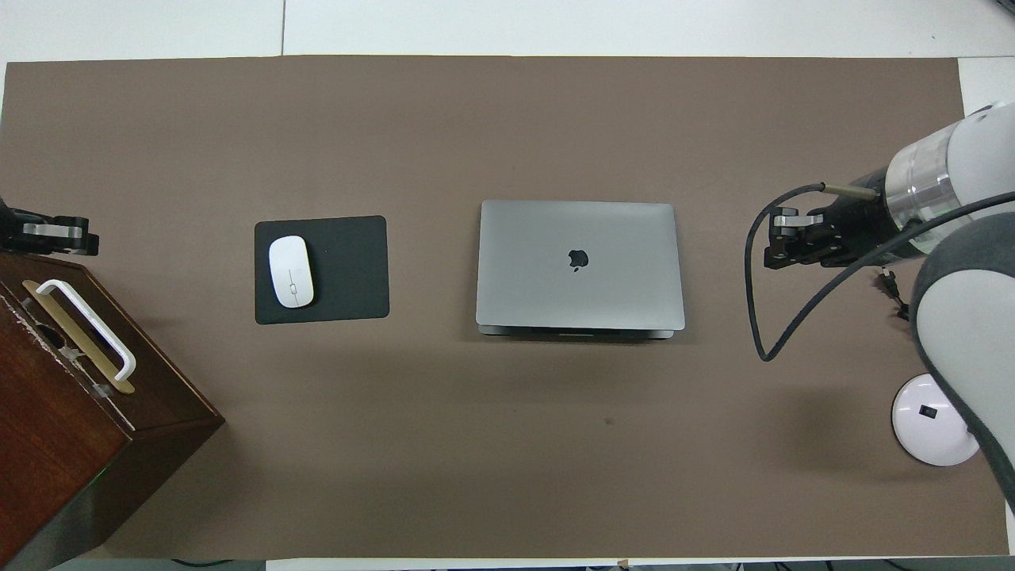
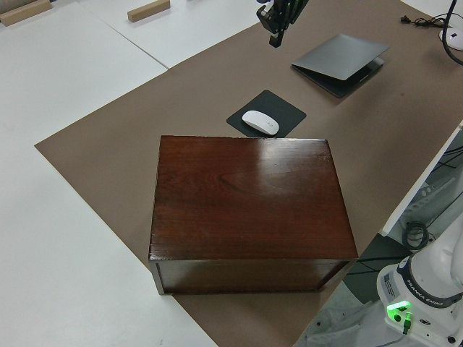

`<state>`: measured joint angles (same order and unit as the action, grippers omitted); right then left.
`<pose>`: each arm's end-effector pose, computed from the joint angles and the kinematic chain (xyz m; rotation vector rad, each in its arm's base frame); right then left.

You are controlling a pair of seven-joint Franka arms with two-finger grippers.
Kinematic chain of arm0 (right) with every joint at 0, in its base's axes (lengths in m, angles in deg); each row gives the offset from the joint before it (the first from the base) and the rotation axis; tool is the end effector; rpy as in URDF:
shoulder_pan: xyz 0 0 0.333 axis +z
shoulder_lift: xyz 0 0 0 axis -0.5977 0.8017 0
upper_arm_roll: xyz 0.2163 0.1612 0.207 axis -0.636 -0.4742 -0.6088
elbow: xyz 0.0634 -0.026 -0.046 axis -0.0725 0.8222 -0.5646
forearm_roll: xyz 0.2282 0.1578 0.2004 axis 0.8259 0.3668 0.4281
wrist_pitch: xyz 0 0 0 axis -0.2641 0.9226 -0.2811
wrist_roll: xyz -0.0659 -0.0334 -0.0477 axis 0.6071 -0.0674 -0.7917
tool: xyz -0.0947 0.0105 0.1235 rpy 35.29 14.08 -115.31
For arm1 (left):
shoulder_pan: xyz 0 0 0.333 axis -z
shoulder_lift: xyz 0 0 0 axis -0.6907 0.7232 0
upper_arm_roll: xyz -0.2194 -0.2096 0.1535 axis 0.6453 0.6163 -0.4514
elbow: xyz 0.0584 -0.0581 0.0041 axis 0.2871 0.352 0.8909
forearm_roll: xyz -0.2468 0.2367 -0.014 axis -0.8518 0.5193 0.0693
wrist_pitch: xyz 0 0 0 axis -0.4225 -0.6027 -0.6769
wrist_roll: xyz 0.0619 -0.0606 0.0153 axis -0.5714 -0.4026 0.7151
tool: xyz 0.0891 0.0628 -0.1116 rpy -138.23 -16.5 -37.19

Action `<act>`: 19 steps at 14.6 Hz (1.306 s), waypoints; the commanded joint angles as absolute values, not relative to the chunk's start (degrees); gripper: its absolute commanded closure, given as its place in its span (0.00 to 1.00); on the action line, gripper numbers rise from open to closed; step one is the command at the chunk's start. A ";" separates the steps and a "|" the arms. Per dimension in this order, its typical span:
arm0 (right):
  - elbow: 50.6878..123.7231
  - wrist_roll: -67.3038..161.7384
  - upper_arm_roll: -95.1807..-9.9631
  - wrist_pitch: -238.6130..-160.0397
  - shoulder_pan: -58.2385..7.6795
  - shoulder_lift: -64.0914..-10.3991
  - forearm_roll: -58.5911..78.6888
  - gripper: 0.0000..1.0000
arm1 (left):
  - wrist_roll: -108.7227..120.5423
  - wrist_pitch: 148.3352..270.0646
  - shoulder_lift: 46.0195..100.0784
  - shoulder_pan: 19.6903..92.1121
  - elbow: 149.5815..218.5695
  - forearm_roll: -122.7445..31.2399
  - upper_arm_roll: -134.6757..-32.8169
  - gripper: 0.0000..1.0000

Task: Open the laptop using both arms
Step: 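Move the left gripper to the laptop's near edge while the right gripper approaches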

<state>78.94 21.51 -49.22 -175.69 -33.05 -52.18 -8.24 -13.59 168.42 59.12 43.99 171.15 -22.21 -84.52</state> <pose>0.4975 0.0977 0.5672 -2.9235 0.2841 0.1172 0.4946 -0.0272 0.6002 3.1080 -0.1758 0.1443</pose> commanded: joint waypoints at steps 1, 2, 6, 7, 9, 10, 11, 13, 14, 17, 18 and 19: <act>80.92 19.36 -50.55 -177.35 -33.45 -53.64 -7.09 1.00 | -13.49 171.53 59.74 44.74 171.46 -23.08 -84.58 1.00; 80.92 17.79 -50.56 -177.35 -33.54 -53.55 -7.09 1.00 | -13.49 173.71 59.39 46.13 172.95 -23.08 -84.66 1.00; 81.62 14.97 -50.56 -177.44 -33.63 -53.64 -5.96 1.00 | -13.40 184.42 55.27 47.20 183.74 -25.88 -84.58 1.00; 81.54 14.00 -50.47 -177.44 -33.63 -53.64 -5.17 1.00 | -13.40 187.94 53.95 47.64 187.25 -26.32 -84.58 1.00; 81.80 13.21 -50.38 -177.88 -33.45 -53.64 -4.37 1.00 | -13.40 195.93 50.96 49.48 194.72 -26.42 -84.58 1.00; 82.32 12.33 -50.56 -179.19 -33.45 -53.73 -4.28 1.00 | -13.40 199.89 49.73 50.18 198.24 -26.50 -84.49 1.00; 82.33 11.37 -50.56 -180.16 -33.45 -53.73 -4.28 1.00 | -13.23 203.32 48.59 51.58 201.67 -26.50 -84.58 1.00; 82.51 11.27 -50.47 -180.25 -33.45 -53.90 -4.28 1.00 | -13.14 209.83 47.00 53.52 207.30 -26.50 -84.49 1.00; 82.51 11.27 -50.47 -180.34 -33.45 -53.82 -4.28 1.00 | -12.88 212.64 46.73 55.01 209.50 -26.50 -84.58 1.00; 82.51 11.18 -50.47 -180.34 -33.54 -53.73 -3.75 1.00 | -12.52 225.54 47.34 59.14 217.32 -26.77 -84.58 1.00; 82.59 11.18 -50.47 -180.43 -33.54 -53.56 -3.75 1.00 | -12.17 230.38 47.60 60.02 220.13 -26.68 -84.58 1.00; 82.59 11.18 -50.38 -180.43 -33.54 -53.47 -3.41 1.00 | -11.82 234.25 48.22 61.16 222.34 -26.68 -84.58 1.00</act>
